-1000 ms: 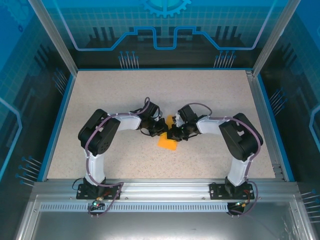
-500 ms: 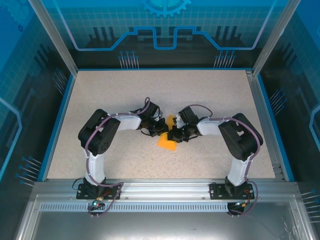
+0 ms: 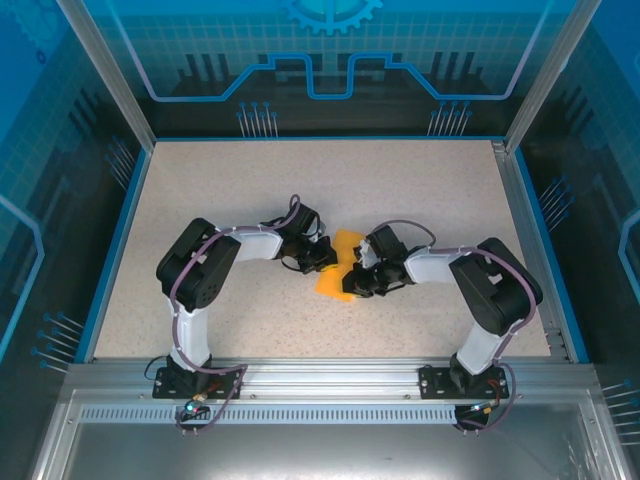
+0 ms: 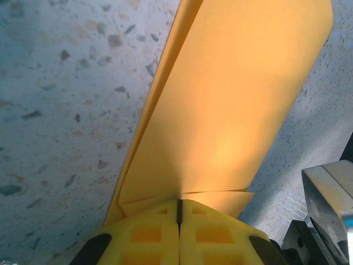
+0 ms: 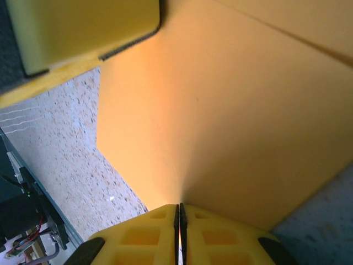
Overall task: Fold a paper plane with a square sheet of paper (pick it up from the middle)
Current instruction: Fold the triangle a second time at the center of the table.
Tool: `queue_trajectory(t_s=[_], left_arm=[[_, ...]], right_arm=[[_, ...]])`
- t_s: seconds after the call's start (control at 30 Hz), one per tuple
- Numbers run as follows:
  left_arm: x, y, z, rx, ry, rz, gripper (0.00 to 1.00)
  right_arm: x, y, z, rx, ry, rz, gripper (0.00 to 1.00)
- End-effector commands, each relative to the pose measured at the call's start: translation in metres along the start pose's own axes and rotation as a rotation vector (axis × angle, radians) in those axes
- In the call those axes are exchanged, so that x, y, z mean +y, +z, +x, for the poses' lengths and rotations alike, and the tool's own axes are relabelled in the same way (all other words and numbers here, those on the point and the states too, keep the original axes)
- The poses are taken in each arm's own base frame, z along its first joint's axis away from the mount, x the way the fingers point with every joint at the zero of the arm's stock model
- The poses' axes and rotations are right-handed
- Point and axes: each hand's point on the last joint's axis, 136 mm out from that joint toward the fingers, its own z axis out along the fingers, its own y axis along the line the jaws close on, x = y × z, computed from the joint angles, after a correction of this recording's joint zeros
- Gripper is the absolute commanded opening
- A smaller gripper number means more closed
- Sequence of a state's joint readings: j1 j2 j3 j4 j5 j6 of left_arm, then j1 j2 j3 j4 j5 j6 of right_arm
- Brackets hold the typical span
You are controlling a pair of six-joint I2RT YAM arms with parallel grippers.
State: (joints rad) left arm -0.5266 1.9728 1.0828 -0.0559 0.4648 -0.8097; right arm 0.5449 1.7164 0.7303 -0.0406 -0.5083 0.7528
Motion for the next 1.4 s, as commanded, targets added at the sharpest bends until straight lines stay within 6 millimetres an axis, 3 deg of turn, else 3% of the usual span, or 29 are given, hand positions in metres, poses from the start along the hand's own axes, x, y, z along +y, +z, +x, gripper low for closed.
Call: queue_trajectory(t_s=[0.0, 0.77, 1.07, 1.37], left_arm=[[0.036, 0.006, 0.011, 0.018, -0.058, -0.119, 0.05], [0.033, 0.004, 0.01, 0.016, -0.051, -0.12, 0.05], [0.027, 0.001, 0.009, 0.014, -0.041, -0.105, 0.06], [0.023, 0.002, 0.009, 0.015, -0.036, -0.086, 0.07]], right_arm=[[-0.019, 0.0, 0.029, 0.071, 0.059, 0.05, 0.13], [-0.019, -0.012, 0.045, 0.091, 0.039, 0.044, 0.15], [0.008, -0.031, 0.022, -0.005, -0.007, 0.011, 0.16], [0.016, -0.009, 0.0, -0.001, 0.036, -0.032, 0.15]])
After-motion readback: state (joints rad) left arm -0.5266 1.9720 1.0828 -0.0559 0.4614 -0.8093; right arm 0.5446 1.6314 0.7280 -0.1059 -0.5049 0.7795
